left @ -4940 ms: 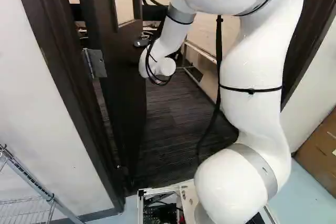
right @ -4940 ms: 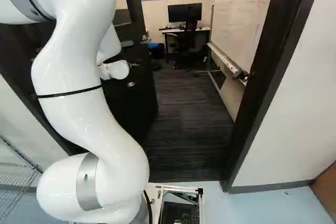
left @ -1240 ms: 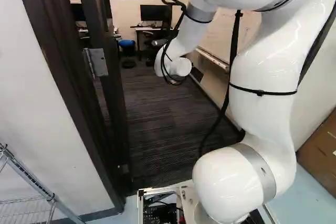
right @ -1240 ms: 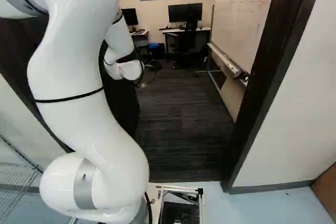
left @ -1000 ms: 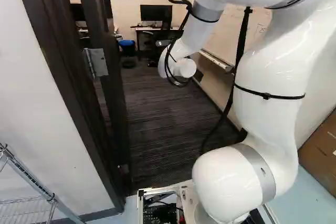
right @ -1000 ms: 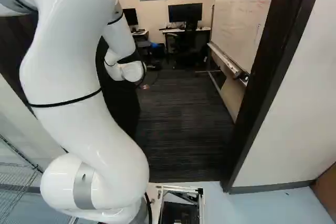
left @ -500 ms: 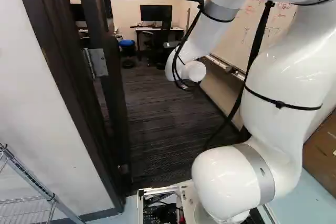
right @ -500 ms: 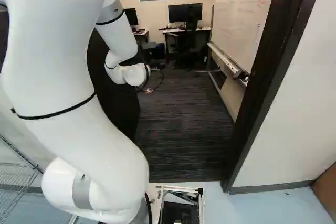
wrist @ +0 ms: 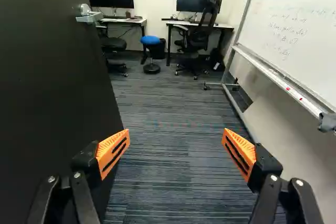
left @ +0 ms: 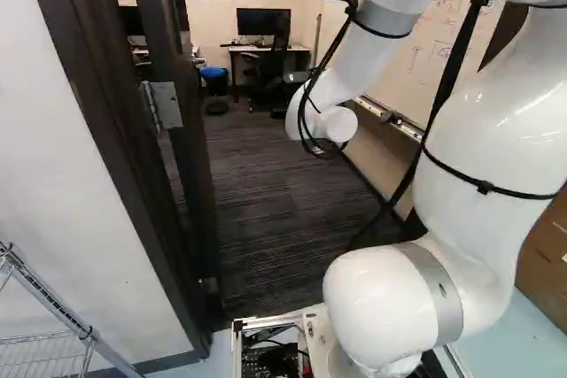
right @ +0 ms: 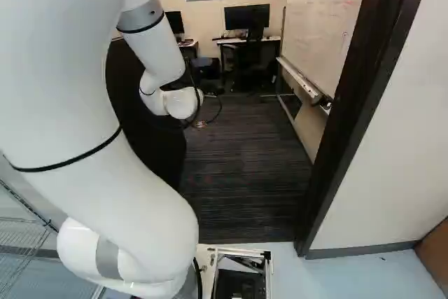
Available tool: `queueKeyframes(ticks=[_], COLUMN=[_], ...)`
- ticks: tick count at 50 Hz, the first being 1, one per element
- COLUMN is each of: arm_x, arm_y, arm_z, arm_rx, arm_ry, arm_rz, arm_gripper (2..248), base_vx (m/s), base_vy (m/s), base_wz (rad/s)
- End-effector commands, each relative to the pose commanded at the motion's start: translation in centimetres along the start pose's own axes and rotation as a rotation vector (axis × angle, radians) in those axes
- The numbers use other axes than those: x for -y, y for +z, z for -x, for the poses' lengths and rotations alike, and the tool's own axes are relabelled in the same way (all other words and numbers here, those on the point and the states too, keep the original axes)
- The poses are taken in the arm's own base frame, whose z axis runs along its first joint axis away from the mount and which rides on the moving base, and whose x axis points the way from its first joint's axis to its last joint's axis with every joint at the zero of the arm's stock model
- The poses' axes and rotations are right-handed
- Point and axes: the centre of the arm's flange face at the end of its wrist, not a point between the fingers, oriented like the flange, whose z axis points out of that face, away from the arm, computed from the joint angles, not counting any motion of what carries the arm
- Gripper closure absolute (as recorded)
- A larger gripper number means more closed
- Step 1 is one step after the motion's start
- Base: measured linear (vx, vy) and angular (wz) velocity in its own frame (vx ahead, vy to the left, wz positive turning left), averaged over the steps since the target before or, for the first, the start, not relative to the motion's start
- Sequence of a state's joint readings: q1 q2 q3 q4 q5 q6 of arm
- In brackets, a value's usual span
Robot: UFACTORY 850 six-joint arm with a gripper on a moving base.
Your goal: Open the door and move inside
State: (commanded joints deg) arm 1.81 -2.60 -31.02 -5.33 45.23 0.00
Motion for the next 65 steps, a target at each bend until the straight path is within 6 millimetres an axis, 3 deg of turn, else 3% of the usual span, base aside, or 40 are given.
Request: queueKeyframes(ticks=[29, 65], arm_x=[-0.1, 0.0], arm_y=[-3.0, -10.2], arm_z=[1.8, 6.9], arm_rx=[0.01, 0.033], arm_ry=[0.017, 0.054], arm_rz=[0.018, 0.064], arm_gripper=[3, 3], base_vx=[0.0, 0.0], base_vy=[0.0, 0.0], base_wz=[0.0, 0.0])
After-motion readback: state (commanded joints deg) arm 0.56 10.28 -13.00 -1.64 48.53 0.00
